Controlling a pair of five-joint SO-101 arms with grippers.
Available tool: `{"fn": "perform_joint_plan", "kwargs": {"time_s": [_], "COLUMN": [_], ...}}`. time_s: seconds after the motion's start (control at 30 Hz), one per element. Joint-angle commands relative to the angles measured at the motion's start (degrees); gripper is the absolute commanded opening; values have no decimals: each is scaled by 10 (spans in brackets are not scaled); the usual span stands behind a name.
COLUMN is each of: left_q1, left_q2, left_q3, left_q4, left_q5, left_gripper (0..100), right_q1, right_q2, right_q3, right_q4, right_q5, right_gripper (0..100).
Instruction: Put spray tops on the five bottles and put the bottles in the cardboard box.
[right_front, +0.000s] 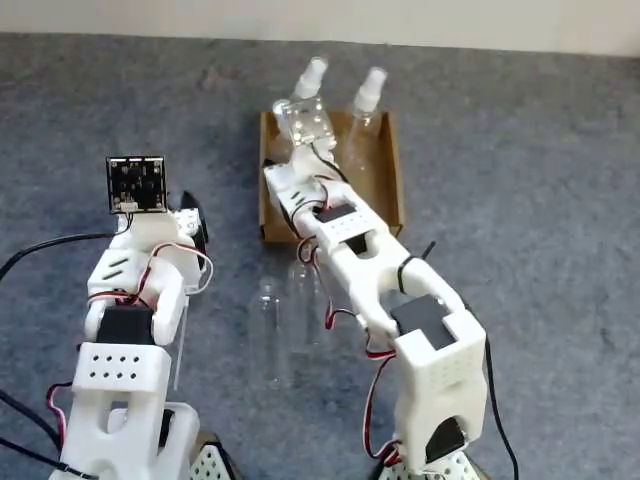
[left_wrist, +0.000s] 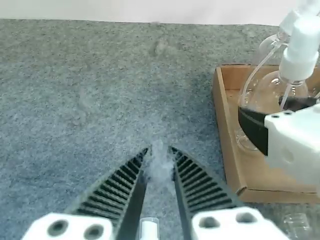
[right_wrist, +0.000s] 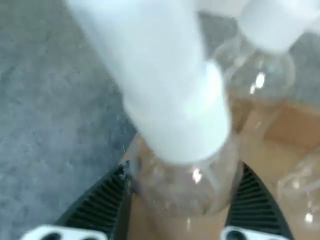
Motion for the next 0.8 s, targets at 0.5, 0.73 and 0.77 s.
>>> {"fn": "perform_joint_plan", "kwargs": {"time_s": [0.5, 0.73, 0.77], "left_q1": [-3, -5, -6], "left_q2": [2, 2, 2], "left_q3": [-20, -20, -20], "left_q4": [-13, -13, -13], "left_q5": [4, 6, 6], "left_gripper": [5, 5, 5], "right_q1": [-1, -5, -5], "right_q2": [-207, -343, -363], "right_q3": [-92, -92, -92], "right_q4": [161, 284, 310], "right_q5": [4, 6, 6], "right_gripper": [218, 217, 217]}}
